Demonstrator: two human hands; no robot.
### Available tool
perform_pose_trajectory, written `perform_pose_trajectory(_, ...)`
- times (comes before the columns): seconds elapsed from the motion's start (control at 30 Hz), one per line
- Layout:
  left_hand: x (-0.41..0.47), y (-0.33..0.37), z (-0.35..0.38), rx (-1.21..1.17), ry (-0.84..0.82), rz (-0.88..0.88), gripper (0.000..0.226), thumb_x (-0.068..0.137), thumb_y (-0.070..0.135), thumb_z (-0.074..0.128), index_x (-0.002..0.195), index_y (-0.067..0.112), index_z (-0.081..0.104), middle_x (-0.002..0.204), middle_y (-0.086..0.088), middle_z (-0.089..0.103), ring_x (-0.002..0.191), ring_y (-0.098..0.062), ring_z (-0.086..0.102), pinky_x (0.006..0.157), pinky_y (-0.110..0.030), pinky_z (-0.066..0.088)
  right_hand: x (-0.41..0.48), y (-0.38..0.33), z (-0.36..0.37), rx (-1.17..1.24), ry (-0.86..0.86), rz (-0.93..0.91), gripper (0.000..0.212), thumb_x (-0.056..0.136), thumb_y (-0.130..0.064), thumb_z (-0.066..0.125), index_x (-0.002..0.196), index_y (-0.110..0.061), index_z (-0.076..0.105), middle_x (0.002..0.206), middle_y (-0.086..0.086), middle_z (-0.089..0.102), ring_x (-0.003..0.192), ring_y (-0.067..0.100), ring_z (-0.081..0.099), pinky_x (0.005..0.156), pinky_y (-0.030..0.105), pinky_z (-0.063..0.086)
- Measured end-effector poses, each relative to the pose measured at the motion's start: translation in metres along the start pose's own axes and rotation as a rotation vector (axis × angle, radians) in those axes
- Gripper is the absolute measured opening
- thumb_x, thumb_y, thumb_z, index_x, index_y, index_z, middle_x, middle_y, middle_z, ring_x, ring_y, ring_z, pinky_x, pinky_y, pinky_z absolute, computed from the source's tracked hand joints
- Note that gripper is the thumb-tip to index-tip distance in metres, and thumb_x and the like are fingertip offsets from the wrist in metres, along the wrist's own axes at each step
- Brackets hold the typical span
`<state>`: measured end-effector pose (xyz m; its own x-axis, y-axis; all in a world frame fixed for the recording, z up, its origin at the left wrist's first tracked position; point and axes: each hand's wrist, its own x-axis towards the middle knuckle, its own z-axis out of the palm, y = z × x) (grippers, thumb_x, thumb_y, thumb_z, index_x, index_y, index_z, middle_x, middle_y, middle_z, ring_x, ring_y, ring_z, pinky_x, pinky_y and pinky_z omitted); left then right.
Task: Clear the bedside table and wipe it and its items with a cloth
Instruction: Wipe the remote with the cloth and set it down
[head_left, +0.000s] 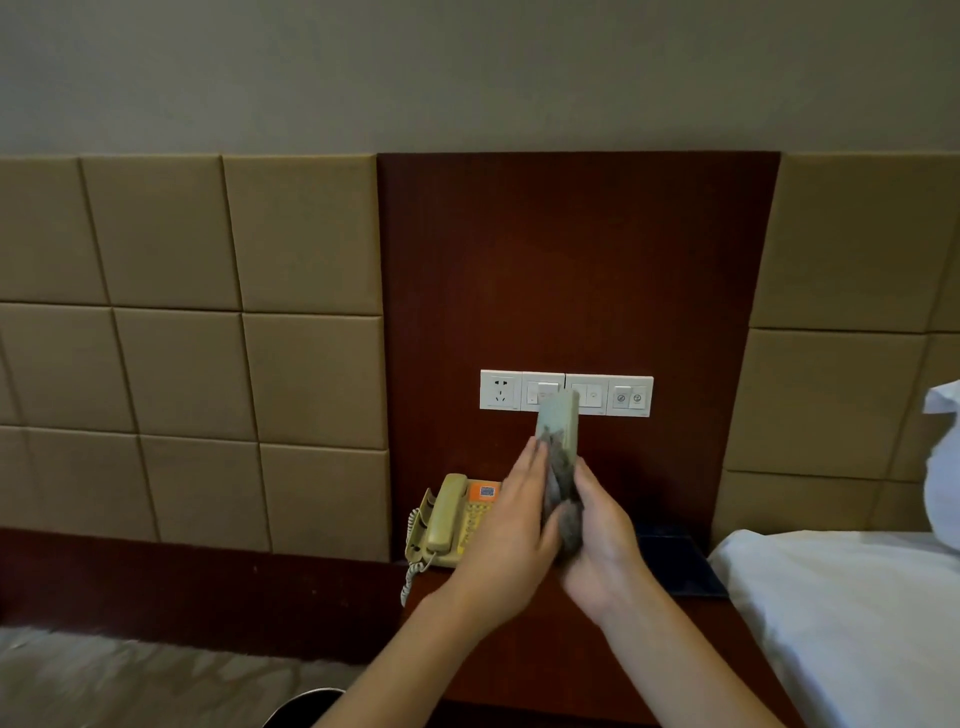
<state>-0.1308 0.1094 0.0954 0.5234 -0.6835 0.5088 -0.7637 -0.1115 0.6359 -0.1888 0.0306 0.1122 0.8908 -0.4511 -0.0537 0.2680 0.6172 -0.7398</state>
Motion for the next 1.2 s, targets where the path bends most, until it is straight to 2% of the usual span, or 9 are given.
perform_pose_trajectory(0.13, -0.013, -0.008, -0.005, 0.350, -0.071, 0.253, 0.060, 0.095, 0.029, 0.032, 0.146, 0.029, -0.001, 0.154, 0.015, -0.004, 0.142, 0.004, -0.010, 0.116, -0.021, -0.006, -0.001, -0.007, -0.003, 0.053, 0.069, 0.103, 0.043, 0.097, -0.040, 0.044, 0.117, -0.007, 0.063, 0.111, 0.019, 0.067, 0.101, 0.031, 0.064, 0.078, 0.041, 0.052)
perform_pose_trajectory(0.27, -0.017, -0.036, -0.016, 0.459, -0.052, 0.310, 0.060, 0.093, 0.033, 0.031, 0.148, 0.030, 0.007, 0.156, 0.014, 0.006, 0.143, 0.004, -0.003, 0.118, -0.022, -0.001, 0.001, -0.004, -0.003, -0.038, 0.103, 0.100, 0.046, 0.098, -0.044, 0.041, 0.128, -0.012, 0.054, 0.114, 0.019, 0.064, 0.102, 0.032, 0.062, 0.083, 0.045, 0.052)
perform_pose_trajectory(0.4, -0.017, -0.039, -0.024, 0.044, 0.047, 0.087, 0.061, 0.097, 0.007, 0.046, 0.136, 0.048, 0.023, 0.145, 0.023, 0.031, 0.134, 0.015, 0.023, 0.111, -0.011, 0.022, 0.002, -0.005, 0.005, -0.168, 0.070, 0.059, 0.046, 0.098, -0.043, 0.039, 0.133, -0.016, 0.049, 0.114, 0.016, 0.064, 0.102, 0.029, 0.063, 0.083, 0.042, 0.053)
perform_pose_trajectory(0.53, -0.025, -0.017, -0.019, -0.511, 0.275, -0.153, 0.029, 0.099, 0.016, 0.041, 0.110, 0.041, 0.049, 0.112, 0.015, 0.061, 0.108, 0.003, 0.057, 0.081, -0.011, 0.048, 0.004, -0.007, 0.013, -0.310, 0.021, -0.044, 0.042, 0.097, -0.046, 0.039, 0.128, -0.021, 0.054, 0.113, 0.010, 0.066, 0.103, 0.025, 0.064, 0.086, 0.040, 0.053)
perform_pose_trajectory(0.63, -0.025, 0.000, -0.013, -0.703, 0.257, -0.186, 0.026, 0.098, 0.025, 0.038, 0.121, 0.032, 0.050, 0.116, 0.008, 0.062, 0.110, -0.001, 0.059, 0.079, -0.012, 0.049, 0.007, -0.005, 0.016, -0.545, 0.050, -0.181, 0.038, 0.097, -0.043, 0.042, 0.122, -0.018, 0.058, 0.108, 0.003, 0.068, 0.098, 0.016, 0.064, 0.079, 0.031, 0.052)
perform_pose_trajectory(0.7, -0.023, 0.007, -0.009, -0.769, 0.233, -0.179, 0.038, 0.098, 0.026, 0.037, 0.136, 0.025, 0.041, 0.128, 0.006, 0.057, 0.117, -0.002, 0.054, 0.088, -0.014, 0.049, 0.007, -0.004, 0.019, -0.680, 0.067, -0.277, 0.032, 0.098, -0.040, 0.043, 0.115, -0.019, 0.060, 0.102, 0.000, 0.067, 0.095, 0.012, 0.064, 0.076, 0.027, 0.051)
perform_pose_trajectory(0.83, -0.011, 0.012, -0.004, -0.788, 0.290, -0.186, 0.049, 0.100, 0.023, 0.035, 0.149, 0.025, 0.025, 0.143, 0.006, 0.041, 0.129, -0.006, 0.043, 0.102, -0.020, 0.042, 0.008, -0.005, 0.022, -0.958, 0.065, -0.398, 0.026, 0.097, -0.041, 0.043, 0.103, -0.024, 0.061, 0.100, -0.001, 0.066, 0.097, 0.015, 0.063, 0.088, 0.042, 0.053)
perform_pose_trajectory(1.0, 0.029, 0.012, -0.034, -0.890, 0.474, -0.259, 0.039, 0.101, 0.021, 0.037, 0.138, 0.014, 0.045, 0.131, -0.009, 0.056, 0.119, -0.019, 0.055, 0.099, -0.031, 0.046, -0.005, 0.007, 0.026, -0.917, -0.019, -0.369, 0.025, 0.099, -0.036, 0.042, 0.101, -0.017, 0.058, 0.099, 0.005, 0.066, 0.090, 0.017, 0.065, 0.083, 0.036, 0.055)
perform_pose_trajectory(1.2, 0.001, 0.027, -0.015, -0.869, 0.164, -0.248, 0.022, 0.101, 0.023, 0.035, 0.114, 0.031, 0.051, 0.117, 0.001, 0.061, 0.114, -0.014, 0.057, 0.095, -0.027, 0.048, 0.012, -0.010, 0.027, -0.799, 0.220, -0.519, 0.030, 0.101, -0.035, 0.036, 0.107, -0.010, 0.050, 0.098, 0.006, 0.060, 0.092, 0.020, 0.061, 0.073, 0.031, 0.050)
